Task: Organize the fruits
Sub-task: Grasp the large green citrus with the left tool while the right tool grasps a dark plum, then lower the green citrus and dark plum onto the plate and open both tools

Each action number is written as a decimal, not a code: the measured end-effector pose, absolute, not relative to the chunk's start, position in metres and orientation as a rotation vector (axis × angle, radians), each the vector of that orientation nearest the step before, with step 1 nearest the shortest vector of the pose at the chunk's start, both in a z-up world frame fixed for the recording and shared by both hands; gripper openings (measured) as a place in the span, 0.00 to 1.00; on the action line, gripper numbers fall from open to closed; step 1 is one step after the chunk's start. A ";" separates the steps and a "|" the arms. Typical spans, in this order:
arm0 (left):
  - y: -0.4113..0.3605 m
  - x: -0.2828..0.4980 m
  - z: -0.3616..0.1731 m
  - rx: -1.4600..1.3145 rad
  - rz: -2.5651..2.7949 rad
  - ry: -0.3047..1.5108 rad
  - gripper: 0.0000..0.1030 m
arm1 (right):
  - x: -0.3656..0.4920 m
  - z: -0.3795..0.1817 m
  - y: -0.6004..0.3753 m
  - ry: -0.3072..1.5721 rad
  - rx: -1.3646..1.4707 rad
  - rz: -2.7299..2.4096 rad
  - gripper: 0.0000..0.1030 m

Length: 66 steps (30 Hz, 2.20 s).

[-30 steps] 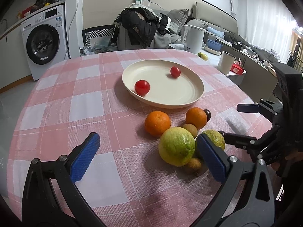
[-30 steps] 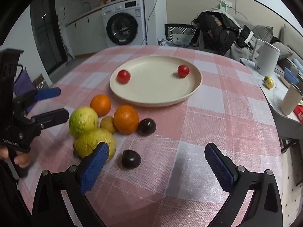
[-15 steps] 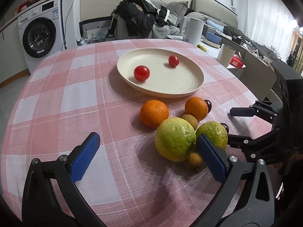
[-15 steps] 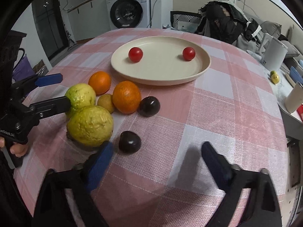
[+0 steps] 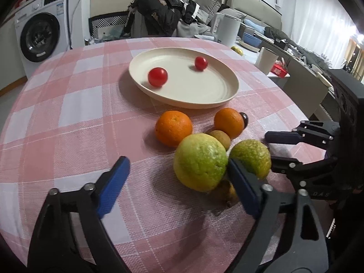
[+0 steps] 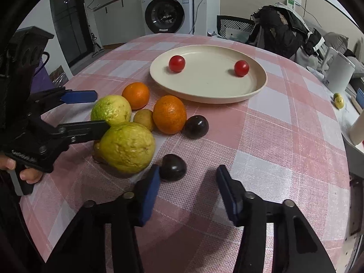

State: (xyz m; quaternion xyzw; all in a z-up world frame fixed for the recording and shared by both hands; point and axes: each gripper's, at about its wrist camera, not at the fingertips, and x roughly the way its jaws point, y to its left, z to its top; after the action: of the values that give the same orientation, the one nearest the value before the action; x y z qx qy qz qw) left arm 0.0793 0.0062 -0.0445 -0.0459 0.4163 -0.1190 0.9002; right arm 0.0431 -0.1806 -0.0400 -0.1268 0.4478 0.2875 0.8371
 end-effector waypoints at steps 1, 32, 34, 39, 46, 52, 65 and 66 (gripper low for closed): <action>0.006 0.080 -0.045 -0.105 -0.260 0.860 0.71 | 0.043 -0.040 -0.180 0.946 -0.270 0.613 0.43; 0.016 0.070 -0.014 -0.103 -0.273 0.739 0.44 | 0.045 -0.018 -0.193 0.859 -0.149 0.641 0.23; 0.015 0.073 -0.012 -0.100 -0.266 0.734 0.44 | 0.047 -0.013 -0.197 0.832 -0.109 0.637 0.23; 0.013 0.088 -0.008 -0.103 -0.257 0.720 0.44 | 0.055 0.000 -0.200 0.773 -0.053 0.621 0.23; 0.008 0.113 -0.006 -0.105 -0.239 0.711 0.44 | 0.076 0.004 -0.195 0.761 -0.011 0.610 0.23; 0.003 0.126 -0.008 -0.086 -0.234 0.715 0.44 | 0.087 0.006 -0.191 0.753 0.000 0.610 0.23; 0.002 0.152 -0.017 -0.084 -0.216 0.720 0.44 | 0.116 -0.009 -0.184 0.798 0.031 0.565 0.23; 0.001 0.151 -0.017 -0.083 -0.216 0.720 0.44 | 0.117 -0.011 -0.183 0.803 0.032 0.561 0.23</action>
State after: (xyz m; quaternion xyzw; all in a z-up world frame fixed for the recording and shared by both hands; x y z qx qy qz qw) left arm 0.1505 0.0014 -0.0167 -0.0406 0.3513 -0.1052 0.9295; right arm 0.1173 -0.1835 -0.0110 0.0154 0.3857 0.2696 0.8822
